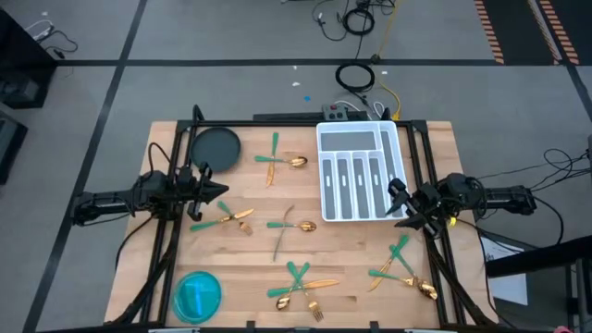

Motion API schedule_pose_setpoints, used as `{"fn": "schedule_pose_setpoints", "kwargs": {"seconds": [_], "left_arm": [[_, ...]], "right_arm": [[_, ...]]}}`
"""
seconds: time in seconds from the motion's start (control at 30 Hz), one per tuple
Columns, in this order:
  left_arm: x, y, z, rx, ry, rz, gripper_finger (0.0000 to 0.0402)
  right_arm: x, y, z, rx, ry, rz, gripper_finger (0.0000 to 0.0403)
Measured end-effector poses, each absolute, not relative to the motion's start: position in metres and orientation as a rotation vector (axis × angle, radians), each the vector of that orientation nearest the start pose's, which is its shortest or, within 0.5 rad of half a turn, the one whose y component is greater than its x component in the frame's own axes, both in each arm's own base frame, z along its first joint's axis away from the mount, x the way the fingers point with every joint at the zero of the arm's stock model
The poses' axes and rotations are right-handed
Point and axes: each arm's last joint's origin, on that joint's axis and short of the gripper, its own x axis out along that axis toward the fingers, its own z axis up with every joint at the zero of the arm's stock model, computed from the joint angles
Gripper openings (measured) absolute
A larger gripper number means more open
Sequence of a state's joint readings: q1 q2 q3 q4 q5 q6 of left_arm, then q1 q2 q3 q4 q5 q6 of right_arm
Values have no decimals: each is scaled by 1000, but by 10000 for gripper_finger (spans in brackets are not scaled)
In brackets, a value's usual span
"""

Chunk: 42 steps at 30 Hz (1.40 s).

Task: Sort silverware
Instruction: Put the bottom right green fork on the silverware tray

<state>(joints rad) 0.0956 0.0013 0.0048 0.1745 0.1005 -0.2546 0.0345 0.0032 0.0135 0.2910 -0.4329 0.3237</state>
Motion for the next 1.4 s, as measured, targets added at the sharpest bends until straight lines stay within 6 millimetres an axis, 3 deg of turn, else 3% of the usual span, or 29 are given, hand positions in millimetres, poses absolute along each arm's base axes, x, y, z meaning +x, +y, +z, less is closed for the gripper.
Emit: {"fn": "schedule_pose_setpoints", "kwargs": {"seconds": [0.33,0.5,0.63,0.77,0.93,1.03,1.17,1.3,1.4], "left_arm": [[96,6,182,-236,-175,-27,5],[96,6,182,-236,-175,-27,5],[96,6,182,-237,-175,-27,5],[96,6,182,-237,-175,-27,5],[96,6,182,-236,-175,-27,5],[96,6,182,-236,-175,-27,5],[95,7,183,-238,-190,-4,5],[95,7,185,-236,-216,-7,5],[95,7,186,-236,-227,-9,5]], "right_arm": [[83,3,220,322,-530,119,171],[63,-1,265,263,-706,-3,171],[51,-2,313,162,-678,-72,171],[58,-3,355,139,-427,-117,171],[99,-1,379,218,-17,-130,171],[125,2,368,340,274,-80,171],[145,10,329,568,706,-52,171],[141,18,303,647,985,-125,171],[133,23,294,665,1099,-249,171]]}}
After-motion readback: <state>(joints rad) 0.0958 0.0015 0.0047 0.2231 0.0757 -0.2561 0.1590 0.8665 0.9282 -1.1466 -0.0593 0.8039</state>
